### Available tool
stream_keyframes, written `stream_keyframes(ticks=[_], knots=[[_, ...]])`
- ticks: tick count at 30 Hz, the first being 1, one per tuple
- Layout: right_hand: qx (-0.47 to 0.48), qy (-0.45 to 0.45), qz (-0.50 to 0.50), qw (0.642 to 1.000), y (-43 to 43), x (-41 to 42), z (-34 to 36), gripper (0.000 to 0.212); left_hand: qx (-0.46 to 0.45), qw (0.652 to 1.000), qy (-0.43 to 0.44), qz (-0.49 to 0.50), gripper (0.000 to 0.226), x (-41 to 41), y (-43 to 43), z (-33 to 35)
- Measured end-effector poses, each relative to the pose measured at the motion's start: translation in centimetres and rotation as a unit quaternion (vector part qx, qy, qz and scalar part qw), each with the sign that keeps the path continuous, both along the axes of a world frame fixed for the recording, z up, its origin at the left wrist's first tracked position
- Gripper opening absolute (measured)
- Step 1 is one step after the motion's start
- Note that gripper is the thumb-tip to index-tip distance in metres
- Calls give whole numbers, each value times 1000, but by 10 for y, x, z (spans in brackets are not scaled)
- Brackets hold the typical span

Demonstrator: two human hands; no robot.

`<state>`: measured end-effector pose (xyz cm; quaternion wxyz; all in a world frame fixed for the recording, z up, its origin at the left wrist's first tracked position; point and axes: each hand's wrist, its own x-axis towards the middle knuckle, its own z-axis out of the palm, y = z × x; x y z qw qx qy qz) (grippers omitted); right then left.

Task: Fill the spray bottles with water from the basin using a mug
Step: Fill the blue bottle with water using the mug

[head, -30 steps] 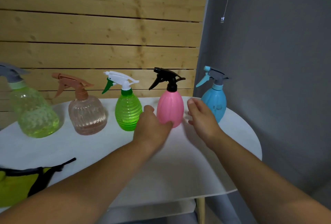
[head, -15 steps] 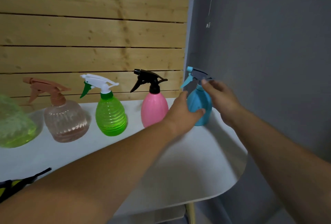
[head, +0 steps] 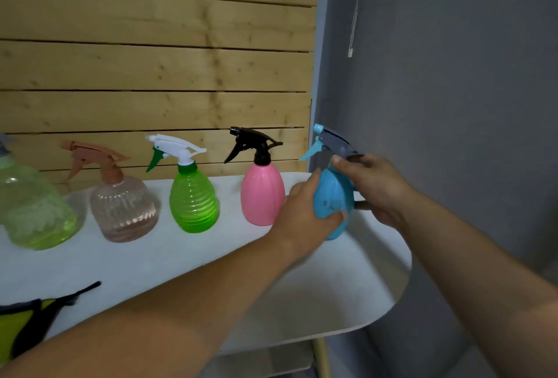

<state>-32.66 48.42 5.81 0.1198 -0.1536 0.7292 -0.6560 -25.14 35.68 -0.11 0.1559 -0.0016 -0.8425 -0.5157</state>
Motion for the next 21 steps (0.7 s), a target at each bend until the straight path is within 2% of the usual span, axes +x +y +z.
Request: stream_keyframes(ticks=[2, 5, 7, 10, 13, 15, 18, 21], knots=[[1, -19, 15, 1000, 3, 23, 8, 24, -23, 1000, 7, 2, 75, 25, -1, 1], [-10, -48, 34, 998, 4, 65, 21, 25, -28, 1000, -3, 6, 99, 74, -5, 5], [-16, -62, 48, 997, 1, 97, 27, 24, -38, 999, 3, 13, 106, 108, -9, 9], [-29, -57, 54, 996, -10, 147, 34, 24, -6, 1000, 6, 26, 99, 160, -15, 21], [-79, -77, 70, 991, -21, 189, 41, 30, 34, 999, -27, 17, 103, 207, -27, 33], [-104, -80, 79, 988, -31, 214, 45, 32, 69, 997, -40, 2, 92, 238, -37, 39], [-118, -80, 92, 985, -49, 244, 45, 20, 110, 990, -89, 25, 86, 278, -54, 42], [-117, -95, 113, 982, -64, 261, 39, 12, 193, 973, -128, 5, 85, 304, -70, 38]])
